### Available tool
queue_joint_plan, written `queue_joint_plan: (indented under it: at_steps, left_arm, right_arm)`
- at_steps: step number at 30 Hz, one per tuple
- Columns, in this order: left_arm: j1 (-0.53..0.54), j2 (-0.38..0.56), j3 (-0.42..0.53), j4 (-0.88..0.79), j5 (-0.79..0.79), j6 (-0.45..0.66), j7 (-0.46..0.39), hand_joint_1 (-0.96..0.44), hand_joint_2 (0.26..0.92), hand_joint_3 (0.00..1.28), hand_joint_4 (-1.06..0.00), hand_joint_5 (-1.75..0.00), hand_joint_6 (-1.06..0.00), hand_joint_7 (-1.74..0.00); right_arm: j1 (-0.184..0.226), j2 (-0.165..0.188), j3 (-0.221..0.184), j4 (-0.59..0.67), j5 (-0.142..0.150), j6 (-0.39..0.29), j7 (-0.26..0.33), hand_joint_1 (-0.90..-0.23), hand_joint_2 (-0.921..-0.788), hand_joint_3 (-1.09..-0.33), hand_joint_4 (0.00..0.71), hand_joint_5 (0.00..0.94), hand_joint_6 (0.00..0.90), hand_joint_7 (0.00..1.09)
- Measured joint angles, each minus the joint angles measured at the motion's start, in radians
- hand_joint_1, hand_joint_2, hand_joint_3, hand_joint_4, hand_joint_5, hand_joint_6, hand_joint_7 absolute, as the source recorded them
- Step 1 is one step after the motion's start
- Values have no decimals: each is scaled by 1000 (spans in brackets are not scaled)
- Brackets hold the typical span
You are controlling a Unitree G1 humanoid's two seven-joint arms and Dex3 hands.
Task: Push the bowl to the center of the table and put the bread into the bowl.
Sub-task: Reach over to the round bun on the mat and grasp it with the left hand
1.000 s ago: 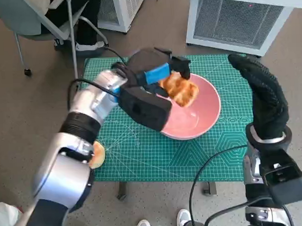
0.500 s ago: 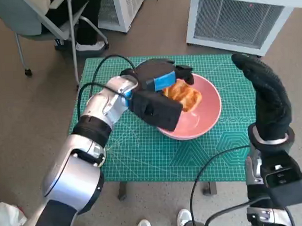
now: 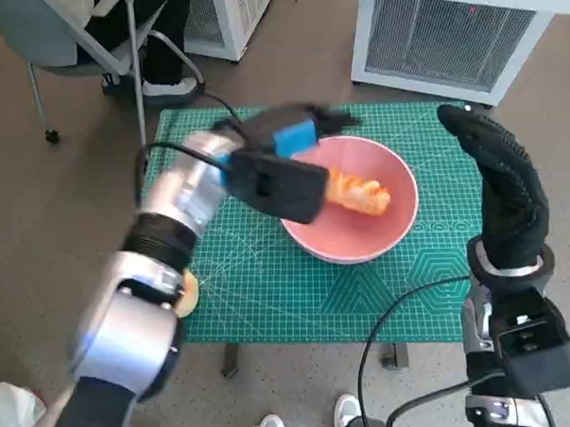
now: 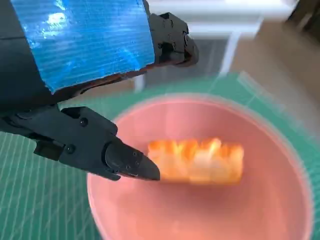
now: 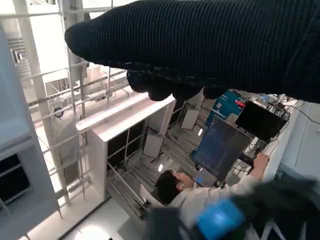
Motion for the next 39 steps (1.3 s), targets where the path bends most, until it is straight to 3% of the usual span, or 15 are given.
queue_joint_plan:
  at_steps: [9, 22, 30, 39]
  left_arm:
    - [159, 229, 115, -205, -128, -163, -49, -168, 851, 0, -379, -38, -431, -86]
    - [504, 519, 227, -555, -151, -121, -104, -206, 840, 1, -411, -4, -470, -42]
    - [700, 593, 283, -696, -144, -99, -90, -230, 842, 1, -409, -1, -479, -27]
    - [859, 598, 300, -766, -144, -106, -66, -253, 844, 1, -407, 0, -484, -16]
  right_arm:
    - [12, 0, 5, -39, 0, 13, -7, -557, -921, -803, 269, 6, -1, 674]
    - [17, -3, 29, -50, 37, 19, 3, -570, -921, -800, 267, 5, -1, 676]
    - [17, -3, 40, -46, 54, 20, 22, -571, -921, -802, 266, 5, -1, 678]
    - [14, -4, 48, -39, 77, 23, 50, -576, -921, -802, 267, 5, -1, 679]
